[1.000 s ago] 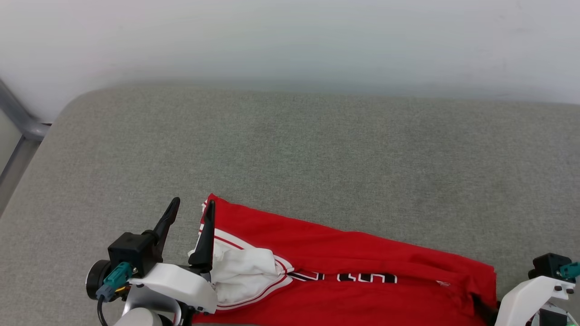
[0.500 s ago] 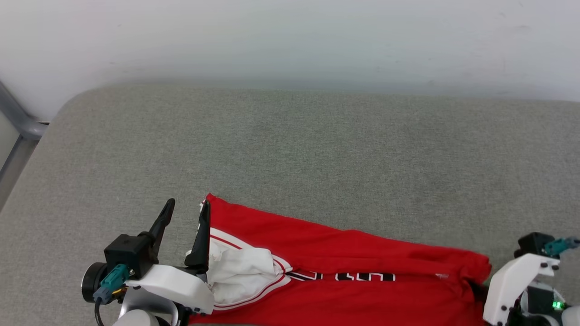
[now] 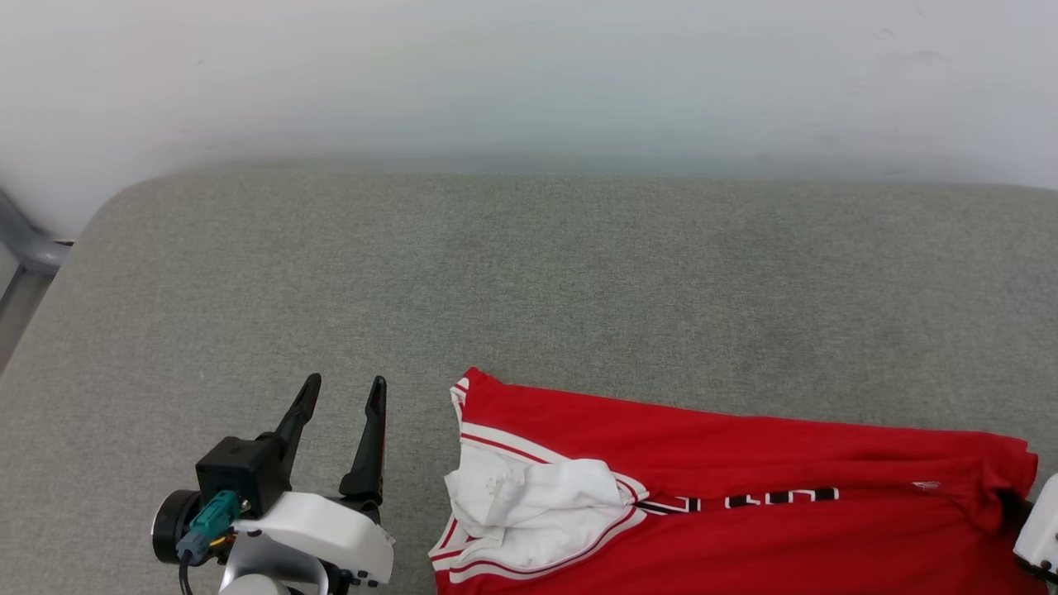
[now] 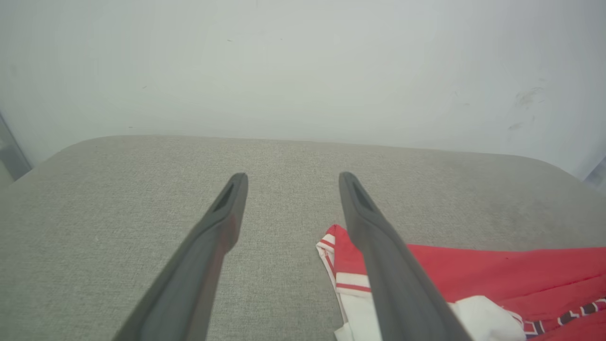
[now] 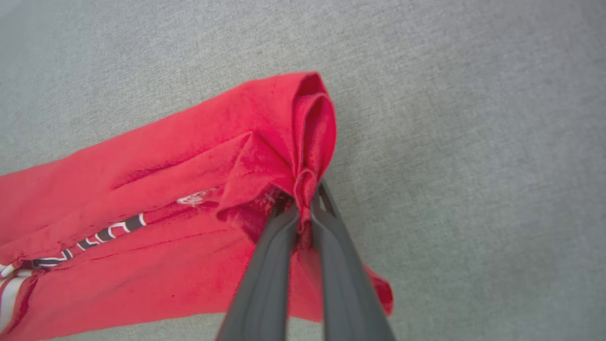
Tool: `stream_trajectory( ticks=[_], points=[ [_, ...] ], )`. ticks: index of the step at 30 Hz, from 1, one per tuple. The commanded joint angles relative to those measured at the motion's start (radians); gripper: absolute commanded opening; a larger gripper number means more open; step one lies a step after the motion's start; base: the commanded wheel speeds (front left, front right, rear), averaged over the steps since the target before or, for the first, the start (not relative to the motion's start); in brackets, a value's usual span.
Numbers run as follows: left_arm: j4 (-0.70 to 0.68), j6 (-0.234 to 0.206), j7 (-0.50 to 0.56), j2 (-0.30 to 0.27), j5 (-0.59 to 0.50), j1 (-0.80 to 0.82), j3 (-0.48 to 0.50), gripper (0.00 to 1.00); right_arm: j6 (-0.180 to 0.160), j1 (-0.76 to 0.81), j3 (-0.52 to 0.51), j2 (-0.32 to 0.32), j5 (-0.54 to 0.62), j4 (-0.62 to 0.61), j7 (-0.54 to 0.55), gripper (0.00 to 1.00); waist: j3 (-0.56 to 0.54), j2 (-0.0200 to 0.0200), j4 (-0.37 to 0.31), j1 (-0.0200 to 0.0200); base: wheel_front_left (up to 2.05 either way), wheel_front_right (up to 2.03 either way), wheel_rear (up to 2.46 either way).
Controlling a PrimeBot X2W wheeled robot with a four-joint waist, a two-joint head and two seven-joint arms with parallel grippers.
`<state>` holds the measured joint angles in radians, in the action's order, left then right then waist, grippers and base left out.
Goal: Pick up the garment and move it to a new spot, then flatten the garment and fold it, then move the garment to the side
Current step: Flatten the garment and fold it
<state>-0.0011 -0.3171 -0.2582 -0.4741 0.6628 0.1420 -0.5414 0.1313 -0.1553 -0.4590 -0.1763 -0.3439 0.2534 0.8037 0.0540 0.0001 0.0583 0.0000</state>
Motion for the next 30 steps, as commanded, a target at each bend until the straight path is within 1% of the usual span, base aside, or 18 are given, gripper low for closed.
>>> stream_trajectory(
  ticks=[1, 3, 4, 8, 11, 14, 17, 20, 25, 28, 30],
  points=[
    [0.002, -0.003, 0.000, -0.001, -0.001, -0.014, 0.000, 1.00, -0.001, 0.003, -0.012, 0.018, -0.005, -0.013, 0.011, 0.00, -0.003, -0.0001, -0.003, 0.0000, 0.00, 0.00, 0.00],
    [0.004, -0.004, 0.000, -0.001, 0.002, -0.015, 0.000, 1.00, -0.001, -0.023, -0.052, 0.067, -0.061, -0.029, 0.052, 0.00, -0.005, -0.0001, -0.006, 0.0000, 0.00, 0.00, 0.00],
    [0.004, -0.005, 0.000, -0.001, 0.002, -0.014, -0.001, 1.00, -0.001, -0.038, -0.071, 0.087, -0.107, -0.034, 0.084, 0.00, -0.006, -0.0001, -0.007, 0.0000, 0.00, 0.00, 0.00],
    [0.002, -0.005, 0.005, -0.002, 0.000, -0.007, -0.007, 1.00, -0.001, -0.068, -0.102, 0.125, -0.332, -0.038, 0.244, 0.00, -0.007, -0.0001, -0.005, 0.0000, 0.00, 0.00, 0.00],
    [0.001, -0.004, 0.008, -0.002, -0.001, 0.002, -0.010, 1.00, -0.001, -0.087, -0.047, 0.130, -0.548, 0.026, 0.333, 0.00, -0.007, -0.0001, 0.002, 0.0000, 0.00, 0.00, 0.00],
    [0.003, 0.000, 0.013, -0.001, -0.002, 0.008, -0.015, 1.00, -0.001, -0.098, 0.054, 0.126, -0.735, 0.091, 0.355, 0.00, -0.008, -0.0001, 0.014, 0.0000, 0.00, 0.00, 0.00],
    [0.010, 0.006, 0.015, 0.001, 0.001, 0.013, -0.019, 1.00, -0.001, -0.096, 0.190, 0.127, -0.877, 0.130, 0.332, 0.00, -0.010, -0.0001, 0.027, 0.0000, 0.00, 0.00, 0.00],
    [0.016, 0.009, 0.017, 0.008, 0.002, 0.017, -0.026, 1.00, -0.001, -0.101, 0.339, 0.127, -0.991, 0.155, 0.275, 0.00, -0.014, -0.0001, 0.043, 0.0000, 0.00, 0.00, 0.00],
    [0.021, 0.019, 0.020, 0.020, -0.001, 0.030, -0.042, 1.00, -0.001, -0.128, 0.577, 0.127, -1.106, 0.170, 0.142, 0.00, -0.008, -0.0001, 0.076, 0.0000, 0.00, 0.00, 0.00],
    [0.027, 0.025, 0.021, 0.027, -0.001, 0.039, -0.048, 1.00, -0.001, -0.162, 0.686, 0.127, -1.154, 0.180, 0.050, 0.00, 0.001, -0.0001, 0.096, 0.0000, 0.00, 0.00, 0.00],
    [0.029, 0.027, 0.019, 0.032, -0.002, 0.049, -0.049, 1.00, -0.001, -0.193, 0.740, 0.127, -1.165, 0.184, -0.021, 0.00, 0.008, -0.0001, 0.109, 0.0000, 0.00, 0.00, 0.00]
  ],
)
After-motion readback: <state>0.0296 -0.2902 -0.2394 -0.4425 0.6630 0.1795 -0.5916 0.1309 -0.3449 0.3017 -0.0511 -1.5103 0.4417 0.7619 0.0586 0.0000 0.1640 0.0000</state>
